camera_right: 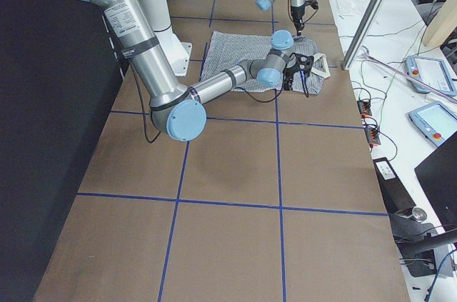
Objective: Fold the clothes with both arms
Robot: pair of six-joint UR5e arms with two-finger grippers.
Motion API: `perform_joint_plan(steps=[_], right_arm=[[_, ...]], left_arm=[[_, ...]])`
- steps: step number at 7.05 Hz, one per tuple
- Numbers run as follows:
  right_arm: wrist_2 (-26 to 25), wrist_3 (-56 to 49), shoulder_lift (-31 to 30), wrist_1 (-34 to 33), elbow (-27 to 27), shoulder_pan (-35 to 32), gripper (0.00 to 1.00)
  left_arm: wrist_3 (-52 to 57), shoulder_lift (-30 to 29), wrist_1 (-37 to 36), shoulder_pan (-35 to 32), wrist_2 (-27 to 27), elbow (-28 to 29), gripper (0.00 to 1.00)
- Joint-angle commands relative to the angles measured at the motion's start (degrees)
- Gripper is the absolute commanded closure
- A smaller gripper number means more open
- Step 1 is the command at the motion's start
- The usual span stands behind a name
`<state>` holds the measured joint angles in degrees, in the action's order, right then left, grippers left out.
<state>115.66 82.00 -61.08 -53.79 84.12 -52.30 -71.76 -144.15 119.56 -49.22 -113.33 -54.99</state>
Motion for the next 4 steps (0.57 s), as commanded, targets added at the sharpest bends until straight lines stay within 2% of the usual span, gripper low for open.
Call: perform_joint_plan(steps=[1,3,4], right_arm=[[0.00,0.00,0.00,0.00,-0.01,0.00,0.00],[0.00,0.09,0.00,0.00,-0.01,0.00,0.00],[0.00,0.09,0.00,0.09,-0.01,0.00,0.00]], left_arm=[[-0.66,-1.13,0.49,0.62,0.74,1.37,1.00],[-0.75,-0.87,2.07,2.54,2.40,1.29,1.00],[-0.75,-0.61,2.86,3.08,3.28,1.20,0.76]])
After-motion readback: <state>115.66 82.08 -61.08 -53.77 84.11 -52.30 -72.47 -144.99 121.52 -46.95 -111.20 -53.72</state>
